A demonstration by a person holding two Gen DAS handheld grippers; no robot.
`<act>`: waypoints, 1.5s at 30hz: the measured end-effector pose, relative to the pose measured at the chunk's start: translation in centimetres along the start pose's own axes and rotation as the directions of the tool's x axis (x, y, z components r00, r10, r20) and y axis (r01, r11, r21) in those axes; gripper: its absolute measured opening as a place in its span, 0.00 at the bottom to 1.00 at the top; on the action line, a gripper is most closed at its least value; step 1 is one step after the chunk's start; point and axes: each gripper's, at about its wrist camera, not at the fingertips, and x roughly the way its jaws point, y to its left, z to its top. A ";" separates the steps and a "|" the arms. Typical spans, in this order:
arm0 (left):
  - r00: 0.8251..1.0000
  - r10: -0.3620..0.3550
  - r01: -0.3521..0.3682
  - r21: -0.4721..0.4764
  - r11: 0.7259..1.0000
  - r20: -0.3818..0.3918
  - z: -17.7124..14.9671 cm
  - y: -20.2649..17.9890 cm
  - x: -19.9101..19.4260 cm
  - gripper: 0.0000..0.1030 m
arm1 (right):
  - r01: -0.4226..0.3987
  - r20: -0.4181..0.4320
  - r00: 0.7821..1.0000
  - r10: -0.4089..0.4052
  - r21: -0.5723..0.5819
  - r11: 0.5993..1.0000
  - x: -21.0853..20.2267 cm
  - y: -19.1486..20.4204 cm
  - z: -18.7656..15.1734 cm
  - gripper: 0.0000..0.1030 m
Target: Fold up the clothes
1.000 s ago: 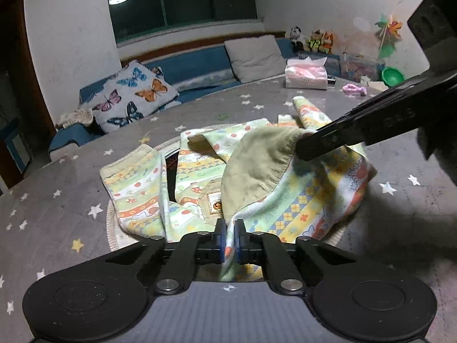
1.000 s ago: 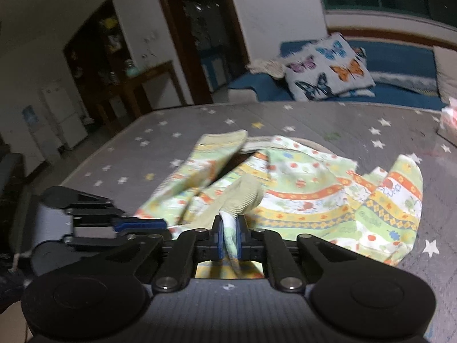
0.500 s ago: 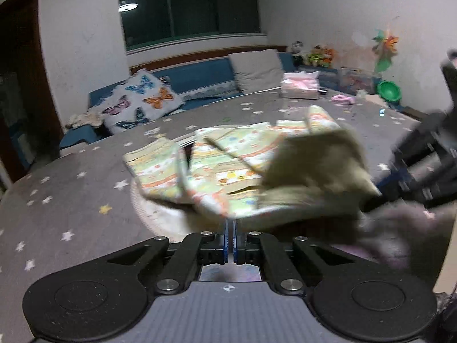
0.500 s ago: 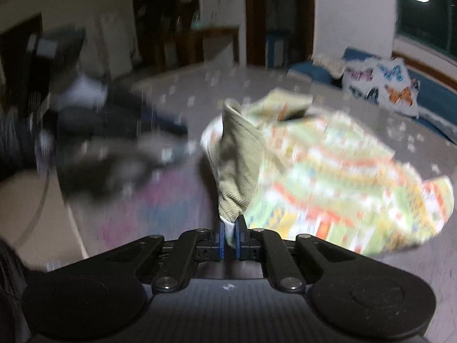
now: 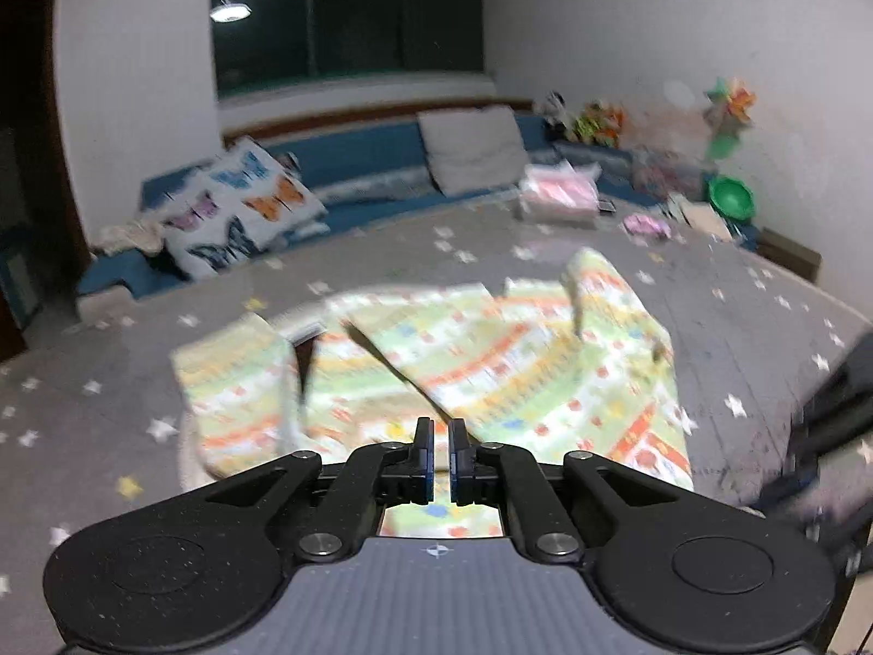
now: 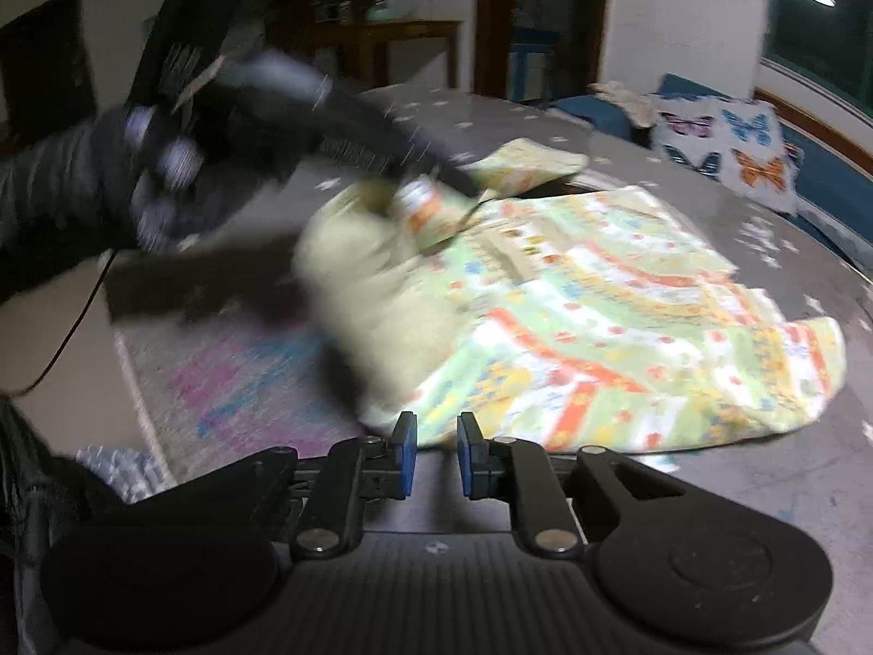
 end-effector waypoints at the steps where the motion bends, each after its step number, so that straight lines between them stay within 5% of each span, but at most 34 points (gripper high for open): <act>1: 1.000 -0.013 0.013 0.006 1.000 -0.014 -0.5 -0.3 0.3 0.06 | 0.014 0.010 1.000 -0.014 0.021 1.000 -0.1 -0.7 0.4 0.17; 7: 0.996 -0.039 0.041 0.022 0.999 -0.084 -3.8 -1.3 0.3 0.06 | 0.107 0.049 0.992 -0.114 0.134 0.985 0.9 -4.7 3.5 0.27; 16: 0.994 -0.081 0.082 0.016 0.997 -0.077 -5.4 -2.4 -0.8 0.07 | 0.145 0.054 0.985 -0.164 0.254 0.956 8.5 -8.8 9.4 0.38; 28: 0.991 -0.118 0.116 -0.023 0.993 -0.064 -5.7 -1.6 -0.7 0.07 | 0.215 -0.011 0.975 -0.223 0.319 0.923 17.0 -11.1 12.0 0.39; 32: 0.991 -0.118 0.117 -0.027 0.993 -0.063 -5.8 -1.6 -0.8 0.07 | 0.276 -0.025 0.960 -0.280 0.270 0.922 17.9 -10.6 12.1 0.26; 34: 0.991 -0.119 0.117 -0.029 0.993 -0.062 -5.8 -1.6 -0.8 0.08 | 0.298 -0.038 0.953 -0.299 0.274 0.914 17.6 -10.6 12.1 0.05; 45: 0.995 -0.080 0.079 -0.015 0.997 -0.067 -5.8 -2.2 -0.8 0.10 | 0.363 0.059 0.910 -0.411 0.367 0.856 7.3 -12.7 9.6 0.02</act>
